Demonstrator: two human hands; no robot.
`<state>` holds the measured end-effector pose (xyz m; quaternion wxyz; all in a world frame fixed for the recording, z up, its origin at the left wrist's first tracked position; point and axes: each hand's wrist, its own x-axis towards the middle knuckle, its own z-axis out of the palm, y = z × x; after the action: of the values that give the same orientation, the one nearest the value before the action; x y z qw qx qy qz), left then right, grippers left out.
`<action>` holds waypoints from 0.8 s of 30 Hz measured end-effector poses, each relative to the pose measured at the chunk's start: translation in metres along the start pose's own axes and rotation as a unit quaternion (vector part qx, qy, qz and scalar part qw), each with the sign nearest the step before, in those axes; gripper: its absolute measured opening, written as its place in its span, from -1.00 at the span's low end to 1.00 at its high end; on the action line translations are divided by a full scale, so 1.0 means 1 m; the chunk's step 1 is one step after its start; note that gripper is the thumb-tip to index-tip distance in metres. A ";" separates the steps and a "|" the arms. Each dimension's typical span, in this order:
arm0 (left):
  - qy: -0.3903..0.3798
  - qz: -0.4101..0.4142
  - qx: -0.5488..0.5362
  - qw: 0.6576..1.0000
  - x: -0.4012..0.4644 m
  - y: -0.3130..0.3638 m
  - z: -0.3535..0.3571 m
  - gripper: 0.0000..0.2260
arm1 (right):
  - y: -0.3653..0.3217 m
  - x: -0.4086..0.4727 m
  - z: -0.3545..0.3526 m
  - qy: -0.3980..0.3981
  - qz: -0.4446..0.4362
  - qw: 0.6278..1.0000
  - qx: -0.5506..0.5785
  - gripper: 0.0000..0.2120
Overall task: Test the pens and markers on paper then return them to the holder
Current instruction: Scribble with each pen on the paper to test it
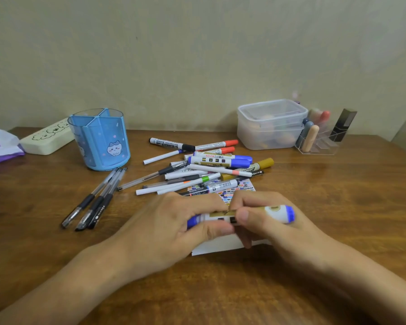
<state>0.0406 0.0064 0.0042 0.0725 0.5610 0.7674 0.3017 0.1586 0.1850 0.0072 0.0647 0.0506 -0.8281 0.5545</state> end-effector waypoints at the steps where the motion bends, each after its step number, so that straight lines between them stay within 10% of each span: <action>1: 0.006 -0.001 -0.007 1.000 0.001 0.001 -0.001 -0.57 | 0.000 0.000 -0.001 0.003 0.000 1.000 -0.003 -0.73; 12: -0.008 -0.101 0.127 0.987 -0.003 -0.006 -0.017 -0.48 | 0.012 0.013 -0.015 0.091 0.107 0.973 0.182 -0.61; 24: -0.108 -0.112 0.199 0.967 -0.002 -0.008 -0.009 -0.37 | 0.015 0.011 -0.004 0.118 0.083 0.988 0.051 -0.92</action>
<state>0.0304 -0.0007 0.0067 0.0754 0.5041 0.8575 0.0701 0.1457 0.1943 -0.0028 0.1129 -0.0803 -0.7869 0.6013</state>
